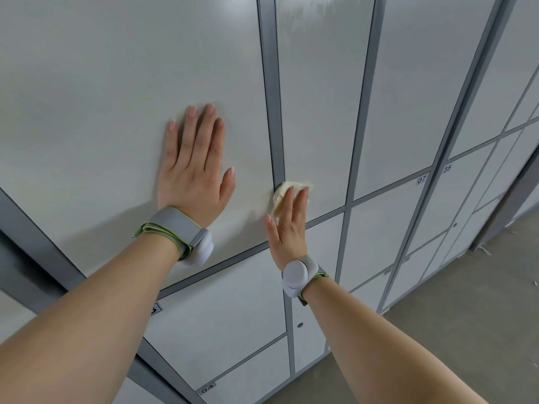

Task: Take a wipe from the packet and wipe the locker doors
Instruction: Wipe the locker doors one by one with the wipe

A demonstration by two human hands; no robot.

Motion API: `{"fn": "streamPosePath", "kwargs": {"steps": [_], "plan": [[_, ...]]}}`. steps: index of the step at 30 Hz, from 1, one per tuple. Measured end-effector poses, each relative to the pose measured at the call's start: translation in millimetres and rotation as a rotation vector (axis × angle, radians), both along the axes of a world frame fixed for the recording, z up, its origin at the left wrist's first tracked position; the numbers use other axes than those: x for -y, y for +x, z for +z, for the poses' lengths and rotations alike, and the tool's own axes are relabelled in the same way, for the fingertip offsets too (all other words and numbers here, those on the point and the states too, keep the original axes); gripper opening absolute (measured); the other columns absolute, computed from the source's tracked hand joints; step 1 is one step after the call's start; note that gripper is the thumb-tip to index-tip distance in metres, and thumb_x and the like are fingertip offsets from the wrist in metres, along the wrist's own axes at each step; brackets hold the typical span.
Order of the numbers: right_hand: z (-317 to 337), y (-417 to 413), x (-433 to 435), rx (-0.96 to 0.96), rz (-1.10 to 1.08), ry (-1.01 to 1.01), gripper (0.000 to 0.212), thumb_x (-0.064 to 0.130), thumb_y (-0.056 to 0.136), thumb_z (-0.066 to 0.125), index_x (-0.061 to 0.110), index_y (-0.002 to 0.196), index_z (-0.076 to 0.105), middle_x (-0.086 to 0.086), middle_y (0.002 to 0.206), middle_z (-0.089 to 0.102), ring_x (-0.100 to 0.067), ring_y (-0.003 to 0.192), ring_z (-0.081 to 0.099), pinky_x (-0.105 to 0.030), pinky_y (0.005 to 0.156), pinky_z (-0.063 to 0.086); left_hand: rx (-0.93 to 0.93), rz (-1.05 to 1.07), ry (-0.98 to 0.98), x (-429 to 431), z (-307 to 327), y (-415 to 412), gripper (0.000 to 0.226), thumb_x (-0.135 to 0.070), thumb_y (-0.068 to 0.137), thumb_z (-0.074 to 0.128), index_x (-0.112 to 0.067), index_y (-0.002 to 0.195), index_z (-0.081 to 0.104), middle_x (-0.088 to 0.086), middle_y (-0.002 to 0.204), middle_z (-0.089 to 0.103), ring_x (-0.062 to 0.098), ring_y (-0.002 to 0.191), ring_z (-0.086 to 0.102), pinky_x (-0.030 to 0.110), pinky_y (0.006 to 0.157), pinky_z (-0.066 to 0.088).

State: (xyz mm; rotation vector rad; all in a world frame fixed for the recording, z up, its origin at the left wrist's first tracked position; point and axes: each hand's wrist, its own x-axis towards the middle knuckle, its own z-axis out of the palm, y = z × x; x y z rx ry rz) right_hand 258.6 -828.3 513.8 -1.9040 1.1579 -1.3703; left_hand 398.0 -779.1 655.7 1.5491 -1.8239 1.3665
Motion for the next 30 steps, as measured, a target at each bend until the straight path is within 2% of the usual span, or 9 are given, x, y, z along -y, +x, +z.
{"fn": "streamPosePath", "kwargs": {"steps": [3, 6, 8, 11, 14, 17, 20, 27, 30], "plan": [[-21, -5, 4, 0.025, -0.028, 0.214, 0.094, 0.07, 0.082, 0.026, 0.016, 0.146, -0.017, -0.007, 0.151, -0.031, -0.016, 0.141, -0.026, -0.025, 0.114, -0.013, 0.004, 0.011, -0.006, 0, 0, 0, 0.063, -0.028, 0.091, 0.038, 0.006, 0.143, 0.027, 0.022, 0.152, 0.025, 0.038, 0.14, 0.015, 0.045, 0.117, -0.004], [-20, -13, 10, 0.062, -0.064, 0.377, 0.085, 0.051, 0.095, 0.037, 0.009, 0.147, -0.015, -0.014, 0.152, -0.028, -0.023, 0.143, -0.021, -0.033, 0.117, -0.008, 0.007, 0.015, -0.01, 1, -1, 0, 0.063, -0.028, 0.091, 0.038, 0.006, 0.143, 0.028, 0.022, 0.152, 0.025, 0.037, 0.14, 0.015, 0.045, 0.116, -0.004], [-4, -16, 12, 0.1, -0.058, 0.337, 0.08, 0.047, 0.098, 0.037, 0.011, 0.148, -0.014, -0.011, 0.153, -0.028, -0.02, 0.143, -0.022, -0.034, 0.117, -0.009, 0.007, 0.021, -0.015, 1, -1, 1, 0.063, -0.028, 0.091, 0.039, 0.006, 0.143, 0.028, 0.022, 0.152, 0.025, 0.037, 0.14, 0.015, 0.045, 0.116, -0.004], [21, -15, 17, 0.134, -0.064, 0.165, 0.085, 0.059, 0.088, 0.028, 0.013, 0.149, -0.01, -0.006, 0.154, -0.025, -0.014, 0.142, -0.022, -0.025, 0.114, -0.012, 0.005, 0.023, -0.011, 2, -1, 0, 0.063, -0.028, 0.091, 0.039, 0.005, 0.143, 0.027, 0.022, 0.152, 0.025, 0.037, 0.14, 0.014, 0.045, 0.116, -0.005], [15, -13, 22, 0.12, -0.083, 0.135, 0.089, 0.063, 0.085, 0.026, 0.014, 0.149, -0.011, -0.006, 0.154, -0.025, -0.014, 0.142, -0.022, -0.023, 0.113, -0.012, 0.001, 0.024, -0.006, 2, -1, 0, 0.064, -0.028, 0.091, 0.039, 0.005, 0.143, 0.027, 0.022, 0.152, 0.025, 0.037, 0.14, 0.014, 0.045, 0.116, -0.004], [-9, -18, 25, 0.146, -0.084, 0.359, 0.085, 0.053, 0.095, 0.037, 0.014, 0.147, -0.017, -0.007, 0.153, -0.03, -0.018, 0.142, -0.023, -0.032, 0.117, -0.01, 0.007, 0.029, -0.016, 2, -2, 0, 0.063, -0.028, 0.09, 0.04, 0.005, 0.143, 0.028, 0.022, 0.151, 0.026, 0.037, 0.14, 0.014, 0.045, 0.116, -0.003], [-14, -25, 28, 0.202, -0.072, 0.569, 0.085, 0.053, 0.095, 0.034, 0.014, 0.147, -0.02, -0.009, 0.153, -0.03, -0.02, 0.144, -0.02, -0.04, 0.118, -0.007, 0.008, 0.027, -0.019, 3, -2, 1, 0.063, -0.028, 0.091, 0.04, 0.005, 0.143, 0.027, 0.022, 0.152, 0.025, 0.037, 0.14, 0.015, 0.046, 0.116, -0.003], [29, -30, 38, 0.213, -0.076, 0.22, 0.071, 0.04, 0.1, 0.032, 0.015, 0.149, -0.013, -0.004, 0.154, -0.028, -0.013, 0.141, -0.026, -0.029, 0.115, -0.011, -0.002, 0.022, -0.027, 3, -2, 0, 0.063, -0.027, 0.091, 0.039, 0.005, 0.143, 0.028, 0.022, 0.151, 0.026, 0.037, 0.14, 0.016, 0.045, 0.116, -0.003], [9, -32, 38, 0.178, -0.085, 0.251, 0.074, 0.04, 0.1, 0.035, 0.016, 0.149, -0.015, -0.003, 0.153, -0.029, -0.013, 0.142, -0.024, -0.03, 0.116, -0.01, -0.003, 0.018, -0.028, 3, -3, 0, 0.063, -0.027, 0.091, 0.04, 0.005, 0.144, 0.028, 0.021, 0.151, 0.026, 0.037, 0.14, 0.017, 0.046, 0.117, -0.002]]}}
